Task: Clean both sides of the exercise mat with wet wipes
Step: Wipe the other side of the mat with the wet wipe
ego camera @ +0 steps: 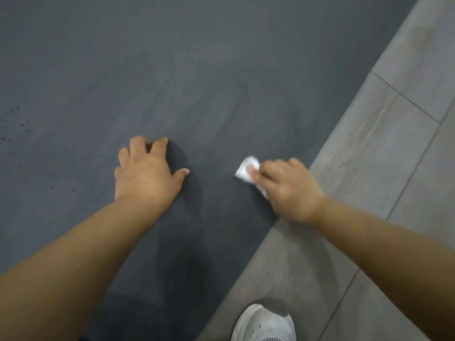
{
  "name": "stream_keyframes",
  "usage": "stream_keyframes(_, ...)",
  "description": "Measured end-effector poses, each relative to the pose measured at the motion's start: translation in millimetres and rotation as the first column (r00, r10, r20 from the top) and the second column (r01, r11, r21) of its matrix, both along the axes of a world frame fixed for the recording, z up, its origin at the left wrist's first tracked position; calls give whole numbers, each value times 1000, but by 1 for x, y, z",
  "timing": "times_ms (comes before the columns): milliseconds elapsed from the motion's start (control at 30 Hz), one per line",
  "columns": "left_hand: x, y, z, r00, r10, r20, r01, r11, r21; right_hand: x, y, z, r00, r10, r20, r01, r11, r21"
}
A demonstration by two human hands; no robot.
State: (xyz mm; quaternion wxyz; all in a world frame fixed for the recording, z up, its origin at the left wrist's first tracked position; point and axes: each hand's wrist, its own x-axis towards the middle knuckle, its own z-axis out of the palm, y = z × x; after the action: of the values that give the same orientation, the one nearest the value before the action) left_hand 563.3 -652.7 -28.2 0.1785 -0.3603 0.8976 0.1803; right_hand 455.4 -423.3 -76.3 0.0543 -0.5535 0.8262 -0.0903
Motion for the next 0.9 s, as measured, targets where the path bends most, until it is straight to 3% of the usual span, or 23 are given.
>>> stream_keyframes(67,-10,-11,-2,1000,-9,27,9,1000,-2,-51,-5,-5,964,-254,-72,254,967,-13)
stream_keyframes(133,-21,-24,-3,996,-21,81,20,1000,16,-101,-10,-2,828,-538,-157,544,839,-2)
stream_keyframes(233,-37,-52,-4,991,28,130,-32,999,33,-134,-24,1,678,-732,-75,734,667,129)
stream_keyframes(267,-41,-60,-4,986,47,162,-54,998,44,-130,-33,3,672,-738,-53,738,663,124)
stream_keyframes(333,-45,-72,-5,970,29,241,-48,996,72,-102,-53,-4,789,-615,14,615,789,8)
stream_keyframes(400,-47,-75,-9,965,-7,263,-15,997,80,-51,-69,-11,950,-299,86,307,946,-107)
stream_keyframes(433,-47,-76,-11,966,-9,260,-11,997,75,-24,-73,-11,986,-131,103,143,982,-125)
stream_keyframes(533,-46,-76,-15,968,0,252,-16,998,60,0,-76,-7,987,150,58,-145,986,-86)
stream_keyframes(600,-47,-78,-16,967,-11,256,-4,998,59,-36,-77,-10,996,87,-7,-88,994,-69)
stream_keyframes(633,-47,-79,-16,965,-16,263,1,998,59,-63,-78,-12,997,-61,-40,58,995,-80)
stream_keyframes(700,-48,-79,-16,962,-21,272,5,998,58,-118,-77,-6,897,-433,-89,429,902,-54)
stream_keyframes(767,-48,-80,-16,964,-24,265,8,998,60,-150,-75,0,757,-650,-75,654,753,73)
stream_keyframes(833,-48,-82,-14,968,-26,252,7,997,75,-144,-85,-2,727,-686,-18,686,725,72)
stream_keyframes(900,-44,-83,-12,975,-35,219,14,995,99,-106,-104,-7,831,-554,45,556,831,-34)
